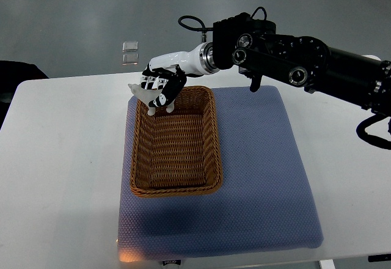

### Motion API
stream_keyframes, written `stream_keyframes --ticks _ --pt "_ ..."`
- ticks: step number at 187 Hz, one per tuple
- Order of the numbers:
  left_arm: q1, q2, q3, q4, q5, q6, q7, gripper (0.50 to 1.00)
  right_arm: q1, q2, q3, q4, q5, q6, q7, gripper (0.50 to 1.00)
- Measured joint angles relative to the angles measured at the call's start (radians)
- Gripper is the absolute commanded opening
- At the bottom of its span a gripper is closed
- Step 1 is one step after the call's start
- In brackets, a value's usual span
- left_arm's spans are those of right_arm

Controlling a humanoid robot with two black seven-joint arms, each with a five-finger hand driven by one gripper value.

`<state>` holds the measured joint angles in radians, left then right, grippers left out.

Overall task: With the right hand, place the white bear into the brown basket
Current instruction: 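Carry the bear over the brown wicker basket and lower it inside, then open the right hand to release the bear and lift away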

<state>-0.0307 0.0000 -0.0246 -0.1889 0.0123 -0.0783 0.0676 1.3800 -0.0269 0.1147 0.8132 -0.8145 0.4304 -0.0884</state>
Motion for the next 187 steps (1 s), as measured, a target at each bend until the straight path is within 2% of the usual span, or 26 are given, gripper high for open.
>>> stream_keyframes --ticks 71,116,123,159,187 --pt "0.0 0.0 0.0 0.0 0.0 0.0 0.001 1.0 -0.064 0.027 -0.043 -0.05 -0.013 -0.029 0.0 0.5" --pt "0.0 0.0 0.002 -0.001 0.0 0.0 0.001 1.0 -0.089 0.027 -0.057 -0.061 -0.014 -0.048 -0.001 0.545" --pt "0.0 0.0 0.002 -0.001 0.0 0.0 0.001 1.0 -0.093 0.027 -0.057 -0.065 -0.014 -0.05 -0.001 0.568" --pt "0.0 0.0 0.002 -0.001 0.0 0.0 0.001 1.0 -0.114 0.027 -0.057 -0.072 -0.015 -0.053 -0.001 0.574" --pt "0.0 0.0 0.002 0.0 0.0 0.0 0.001 1.0 -0.132 0.027 -0.059 -0.074 -0.015 -0.058 -0.001 0.607"
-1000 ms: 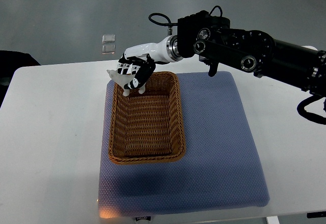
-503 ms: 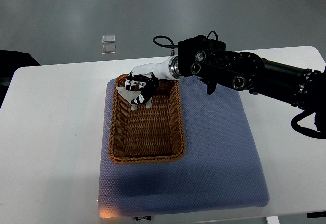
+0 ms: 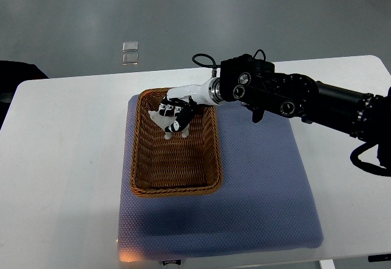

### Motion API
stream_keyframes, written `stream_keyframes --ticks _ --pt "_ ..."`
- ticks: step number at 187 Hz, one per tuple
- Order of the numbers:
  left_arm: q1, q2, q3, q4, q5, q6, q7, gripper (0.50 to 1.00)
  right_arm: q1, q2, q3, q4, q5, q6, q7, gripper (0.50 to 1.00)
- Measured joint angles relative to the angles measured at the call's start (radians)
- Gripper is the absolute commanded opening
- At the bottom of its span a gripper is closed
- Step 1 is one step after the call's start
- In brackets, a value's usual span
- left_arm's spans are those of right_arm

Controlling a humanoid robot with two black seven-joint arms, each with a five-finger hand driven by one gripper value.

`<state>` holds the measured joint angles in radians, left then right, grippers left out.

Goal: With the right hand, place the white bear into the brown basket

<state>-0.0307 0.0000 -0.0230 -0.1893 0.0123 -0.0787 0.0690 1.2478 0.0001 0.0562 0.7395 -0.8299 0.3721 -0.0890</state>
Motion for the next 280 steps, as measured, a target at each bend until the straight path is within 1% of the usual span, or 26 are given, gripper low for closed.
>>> stream_keyframes --ticks 8,15,19,35,44,50,78,84,89,93,100,107,114,122,127,134,147,152,155,191,222,248,260,280 --pt "0.0 0.0 0.0 0.0 0.0 0.0 0.0 1.0 -0.004 0.0 0.0 0.0 0.0 -0.004 0.0 0.613" --pt "0.0 0.0 0.0 0.0 0.0 0.0 0.0 1.0 -0.008 0.0 -0.001 0.0 0.0 -0.006 0.0 0.627" --pt "0.0 0.0 0.0 0.0 0.0 0.0 0.0 1.0 -0.01 0.0 -0.001 0.0 0.0 -0.007 0.0 0.643" --pt "0.0 0.0 0.0 0.001 0.0 0.0 0.0 1.0 -0.018 0.0 -0.001 0.0 0.0 -0.008 0.0 0.648" --pt "0.0 0.0 0.0 0.001 0.0 0.0 0.0 1.0 -0.022 0.0 -0.001 0.0 0.0 -0.008 0.0 0.67" --pt "0.0 0.0 0.0 0.001 0.0 0.0 0.0 1.0 -0.023 0.0 -0.001 0.0 0.0 -0.009 0.0 0.676" --pt "0.0 0.0 -0.001 0.001 0.0 0.0 0.0 1.0 -0.032 0.0 -0.001 0.0 0.0 -0.009 0.001 0.682" --pt "0.0 0.0 -0.002 0.001 0.0 0.0 0.0 1.0 -0.033 0.0 -0.001 0.0 0.0 -0.009 0.001 0.703" --pt "0.0 0.0 -0.002 0.001 0.0 0.0 0.0 1.0 -0.034 0.0 -0.002 0.0 0.0 -0.009 0.001 0.739" --pt "0.0 0.0 -0.002 0.001 0.0 0.0 0.0 1.0 -0.034 0.0 -0.002 0.0 0.0 -0.01 0.001 0.756" --pt "0.0 0.0 -0.002 0.001 0.0 0.0 0.0 1.0 -0.035 0.0 -0.002 0.0 0.0 -0.01 0.001 0.762" --pt "0.0 0.0 -0.002 0.001 0.0 0.0 0.0 1.0 -0.035 0.0 -0.002 0.0 0.0 -0.01 0.002 0.789" --pt "0.0 0.0 -0.002 0.001 0.0 0.0 0.0 1.0 -0.036 0.0 -0.002 0.0 0.0 -0.01 0.002 0.797" --pt "0.0 0.0 -0.002 0.001 0.0 0.0 0.0 1.0 -0.036 0.0 -0.002 0.0 0.0 -0.01 0.002 0.823" --pt "0.0 0.0 -0.002 0.001 0.0 0.0 0.0 1.0 -0.036 0.0 -0.002 0.0 0.0 -0.01 0.002 0.829" --pt "0.0 0.0 -0.002 0.001 0.0 0.0 0.0 1.0 -0.036 0.0 -0.001 0.0 0.0 -0.01 0.002 0.856" --pt "0.0 0.0 -0.002 0.001 0.0 0.0 0.0 1.0 -0.034 0.0 0.006 0.0 0.0 -0.01 0.002 0.868" --pt "0.0 0.0 -0.002 0.001 0.0 0.0 0.0 1.0 -0.031 0.0 0.01 0.0 0.0 -0.01 0.002 0.893" --pt "0.0 0.0 -0.002 0.001 0.0 0.0 0.0 1.0 -0.029 0.0 0.012 0.0 0.001 -0.01 0.002 0.897" --pt "0.0 0.0 -0.002 0.001 0.0 0.001 0.0 1.0 0.014 -0.01 0.062 -0.001 0.014 -0.01 0.006 0.899" --pt "0.0 0.0 -0.002 0.001 0.0 0.003 0.0 1.0 0.023 -0.08 0.208 -0.001 0.039 -0.007 0.01 0.899" --pt "0.0 0.0 -0.002 0.001 0.0 0.005 0.0 1.0 -0.006 -0.137 0.353 -0.001 0.127 -0.009 0.015 0.899" --pt "0.0 0.0 -0.002 0.001 0.0 0.005 0.0 1.0 -0.048 -0.169 0.432 -0.003 0.19 -0.015 0.031 0.899" --pt "0.0 0.0 -0.001 0.001 0.0 0.005 0.0 1.0 -0.135 -0.194 0.572 -0.004 0.286 -0.031 0.093 0.899"
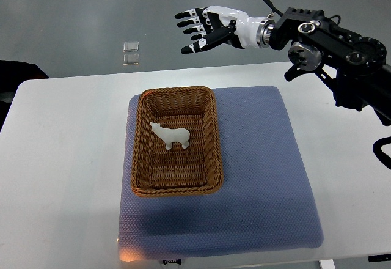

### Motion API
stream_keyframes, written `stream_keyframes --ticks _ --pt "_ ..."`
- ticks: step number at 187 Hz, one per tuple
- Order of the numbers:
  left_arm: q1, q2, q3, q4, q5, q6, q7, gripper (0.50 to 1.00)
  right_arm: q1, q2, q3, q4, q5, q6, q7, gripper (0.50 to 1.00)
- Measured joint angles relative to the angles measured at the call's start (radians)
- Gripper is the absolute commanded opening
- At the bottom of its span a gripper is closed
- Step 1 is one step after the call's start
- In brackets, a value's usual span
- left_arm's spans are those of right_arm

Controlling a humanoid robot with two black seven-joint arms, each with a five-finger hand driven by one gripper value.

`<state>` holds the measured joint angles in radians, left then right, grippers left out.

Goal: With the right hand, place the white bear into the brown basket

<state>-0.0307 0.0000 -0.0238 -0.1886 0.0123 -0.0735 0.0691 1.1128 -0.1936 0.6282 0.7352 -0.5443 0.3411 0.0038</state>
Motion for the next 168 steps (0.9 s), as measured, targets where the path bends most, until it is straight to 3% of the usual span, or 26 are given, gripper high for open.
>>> stream_keyframes --ticks 40,67,108,135,168 --pt "0.0 0.0 0.002 0.0 0.0 0.0 0.0 1.0 -0.152 0.013 0.274 -0.006 0.152 -0.088 0.127 0.917" --pt "0.0 0.0 0.002 0.0 0.0 0.0 0.0 1.0 -0.225 0.038 0.41 -0.025 0.281 -0.143 0.167 0.921" --pt "-0.001 0.0 0.004 -0.001 0.0 0.0 0.0 1.0 -0.314 0.09 0.508 -0.065 0.437 -0.15 0.192 0.923" --pt "-0.001 0.0 0.004 -0.001 0.0 0.0 0.0 1.0 -0.357 0.097 0.522 -0.067 0.462 -0.141 0.242 0.924" --pt "-0.001 0.0 0.002 0.0 0.0 0.0 0.0 1.0 -0.386 0.12 0.522 -0.067 0.464 -0.134 0.255 0.921"
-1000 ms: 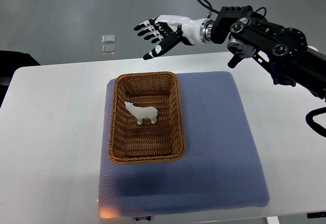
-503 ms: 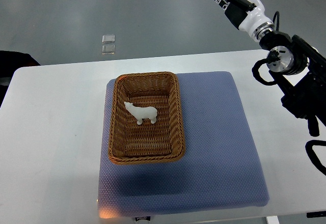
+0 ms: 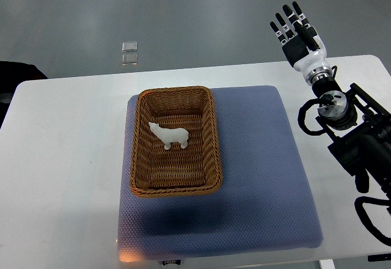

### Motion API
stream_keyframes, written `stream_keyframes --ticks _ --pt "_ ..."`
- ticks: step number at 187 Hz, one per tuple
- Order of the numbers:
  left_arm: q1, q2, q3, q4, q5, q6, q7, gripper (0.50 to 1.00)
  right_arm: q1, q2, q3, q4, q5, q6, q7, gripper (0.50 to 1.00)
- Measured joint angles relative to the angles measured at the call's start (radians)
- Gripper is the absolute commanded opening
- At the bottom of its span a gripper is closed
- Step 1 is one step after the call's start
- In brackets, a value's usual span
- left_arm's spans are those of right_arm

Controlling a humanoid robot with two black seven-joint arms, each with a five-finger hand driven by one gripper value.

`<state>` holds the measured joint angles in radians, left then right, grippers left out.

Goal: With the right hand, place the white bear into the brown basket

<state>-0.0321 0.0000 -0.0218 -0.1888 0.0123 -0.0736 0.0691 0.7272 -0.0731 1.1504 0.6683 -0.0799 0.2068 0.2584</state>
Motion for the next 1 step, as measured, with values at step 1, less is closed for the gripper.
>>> stream_keyframes --ticks 1 --pt "0.0 0.0 0.0 0.0 0.0 0.0 0.0 1.0 -0.001 0.0 0.0 0.0 0.0 0.0 0.0 0.921"
